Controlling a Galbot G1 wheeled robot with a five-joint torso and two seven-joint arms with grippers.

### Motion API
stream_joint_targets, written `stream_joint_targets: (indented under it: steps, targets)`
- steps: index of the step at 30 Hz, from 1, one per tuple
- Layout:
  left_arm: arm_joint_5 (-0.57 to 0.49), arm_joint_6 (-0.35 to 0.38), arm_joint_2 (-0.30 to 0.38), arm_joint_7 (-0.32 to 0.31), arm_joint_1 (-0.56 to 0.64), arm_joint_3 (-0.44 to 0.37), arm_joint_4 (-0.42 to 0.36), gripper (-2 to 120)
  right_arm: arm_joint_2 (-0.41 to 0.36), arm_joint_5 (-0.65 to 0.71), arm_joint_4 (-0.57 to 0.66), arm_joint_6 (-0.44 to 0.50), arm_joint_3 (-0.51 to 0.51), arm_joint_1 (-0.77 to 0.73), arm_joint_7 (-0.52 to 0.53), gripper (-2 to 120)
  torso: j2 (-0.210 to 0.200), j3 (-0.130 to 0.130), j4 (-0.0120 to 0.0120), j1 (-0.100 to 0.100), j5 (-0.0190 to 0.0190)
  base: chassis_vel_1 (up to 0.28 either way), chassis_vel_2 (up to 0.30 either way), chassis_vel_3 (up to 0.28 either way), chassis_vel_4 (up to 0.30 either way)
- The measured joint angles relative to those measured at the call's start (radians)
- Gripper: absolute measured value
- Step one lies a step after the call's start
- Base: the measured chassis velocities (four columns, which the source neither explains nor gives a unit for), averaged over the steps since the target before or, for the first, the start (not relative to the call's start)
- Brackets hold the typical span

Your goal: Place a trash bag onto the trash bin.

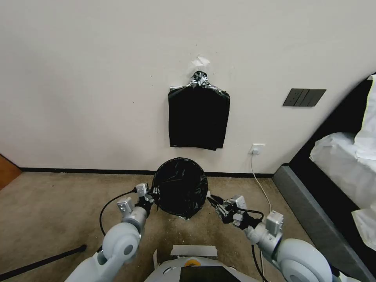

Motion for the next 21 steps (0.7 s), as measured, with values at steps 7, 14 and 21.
stream_joint_targets:
  steps: [7,14,21]
  targets:
    - [0.057,0.003,-0.022,-0.004,-0.009,0.023,0.012,1,0.063,0.164,-0.006,-0.138,-0.264,0.342,0.155,0,0.0,0.0,0.0002,0.0,-0.0006,0.0,0.0,0.0,0.0]
    - [0.117,0.007,-0.04,-0.006,-0.018,0.044,0.028,1,0.188,0.19,-0.128,-0.188,-0.498,0.556,0.316,0,0.0,0.0,0.0001,0.0,-0.0004,0.0,0.0,0.0,0.0]
    - [0.127,0.009,-0.05,-0.006,-0.017,0.051,0.029,1,0.241,0.163,-0.263,-0.186,-0.657,0.661,0.412,0,0.0,0.0,0.0001,0.0,-0.0004,0.0,0.0,0.0,0.0]
